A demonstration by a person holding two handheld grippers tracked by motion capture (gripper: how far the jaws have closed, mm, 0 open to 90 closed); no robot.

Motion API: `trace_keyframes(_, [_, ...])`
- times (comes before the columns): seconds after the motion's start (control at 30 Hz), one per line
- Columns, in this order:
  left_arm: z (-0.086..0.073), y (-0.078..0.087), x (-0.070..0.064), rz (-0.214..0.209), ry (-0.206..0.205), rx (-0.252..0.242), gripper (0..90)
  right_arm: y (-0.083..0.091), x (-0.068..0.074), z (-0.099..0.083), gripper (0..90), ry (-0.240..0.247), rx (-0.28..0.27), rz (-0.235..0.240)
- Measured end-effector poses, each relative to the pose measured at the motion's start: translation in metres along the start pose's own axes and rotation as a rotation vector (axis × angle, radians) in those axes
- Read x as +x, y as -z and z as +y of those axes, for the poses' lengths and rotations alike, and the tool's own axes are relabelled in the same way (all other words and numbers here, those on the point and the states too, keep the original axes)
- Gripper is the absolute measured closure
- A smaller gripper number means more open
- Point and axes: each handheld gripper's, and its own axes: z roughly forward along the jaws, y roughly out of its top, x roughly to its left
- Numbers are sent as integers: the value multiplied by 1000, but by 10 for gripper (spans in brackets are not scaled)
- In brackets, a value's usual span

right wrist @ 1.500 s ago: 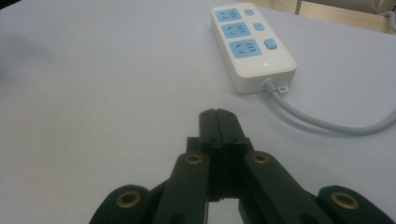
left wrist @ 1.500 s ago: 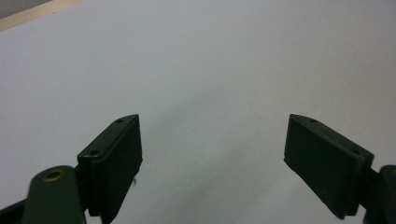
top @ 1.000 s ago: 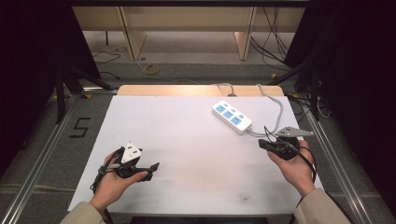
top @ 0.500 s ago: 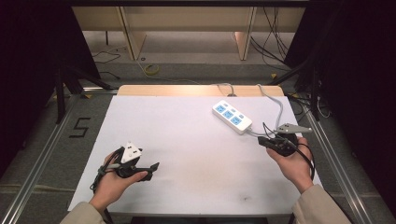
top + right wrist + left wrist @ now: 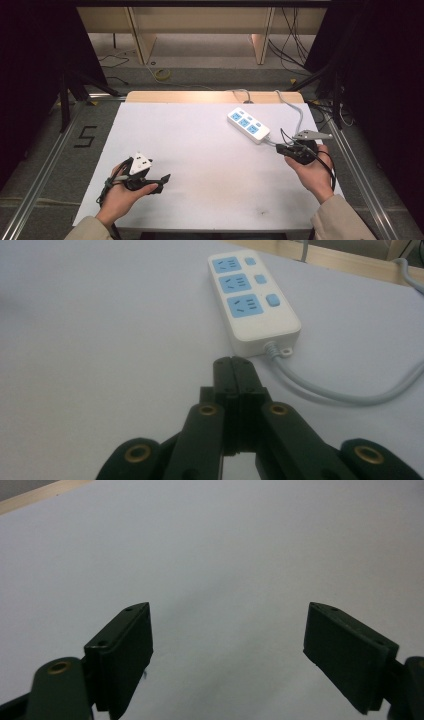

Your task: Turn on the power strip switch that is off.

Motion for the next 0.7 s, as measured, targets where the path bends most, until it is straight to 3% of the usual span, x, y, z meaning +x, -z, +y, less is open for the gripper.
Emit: trace_keyframes(0.7, [0, 0, 0, 4, -2, 1, 188, -9, -3, 8, 900, -2, 17, -7])
